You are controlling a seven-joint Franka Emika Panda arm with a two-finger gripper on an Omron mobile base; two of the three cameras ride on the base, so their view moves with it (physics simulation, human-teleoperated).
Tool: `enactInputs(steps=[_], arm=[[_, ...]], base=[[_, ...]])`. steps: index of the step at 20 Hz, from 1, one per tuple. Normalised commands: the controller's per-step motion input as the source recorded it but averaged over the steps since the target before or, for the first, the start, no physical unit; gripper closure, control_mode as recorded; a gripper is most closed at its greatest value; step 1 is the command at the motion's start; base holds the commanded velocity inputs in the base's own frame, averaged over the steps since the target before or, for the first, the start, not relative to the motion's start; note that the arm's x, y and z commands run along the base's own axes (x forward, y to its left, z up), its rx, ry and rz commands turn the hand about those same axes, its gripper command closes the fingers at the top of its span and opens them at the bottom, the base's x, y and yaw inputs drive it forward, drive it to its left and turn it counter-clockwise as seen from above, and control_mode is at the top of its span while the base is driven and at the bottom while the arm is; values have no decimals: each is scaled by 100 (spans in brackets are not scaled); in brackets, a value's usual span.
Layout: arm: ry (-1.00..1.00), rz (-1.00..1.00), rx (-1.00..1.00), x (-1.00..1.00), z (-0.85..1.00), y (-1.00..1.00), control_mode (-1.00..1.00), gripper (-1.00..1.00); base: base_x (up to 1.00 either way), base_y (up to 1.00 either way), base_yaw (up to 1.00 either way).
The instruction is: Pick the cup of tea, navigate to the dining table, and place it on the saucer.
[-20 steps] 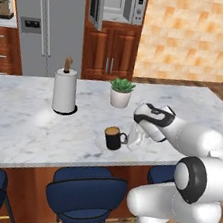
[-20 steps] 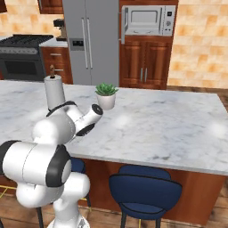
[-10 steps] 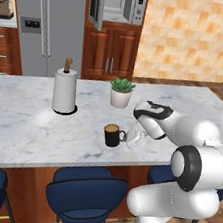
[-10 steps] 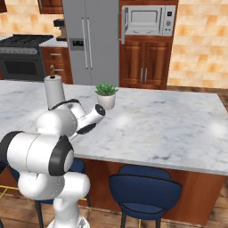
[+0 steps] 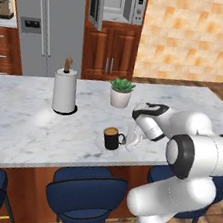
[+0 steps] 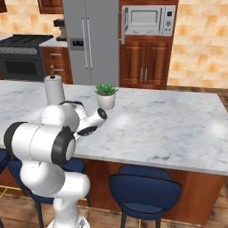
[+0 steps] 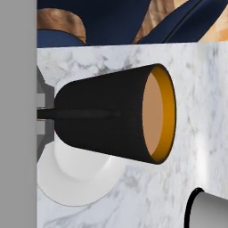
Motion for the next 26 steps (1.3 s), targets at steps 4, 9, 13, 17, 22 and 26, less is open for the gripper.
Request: enactInputs(steps=[4,9,13,17,22,26], arm=[[0,0,0,0,-22,1,-100,100],[0,0,0,1,-5,2,-100,100],[0,0,0,13,0,4,-100,100],[0,0,0,20,0,7,-100,100],[0,0,0,30,-12,10,-100,100],[0,0,0,32,-33,3,-100,100]], base=[[0,0,0],[0,0,0],[0,0,0],[0,0,0],[0,0,0],[0,0,0]])
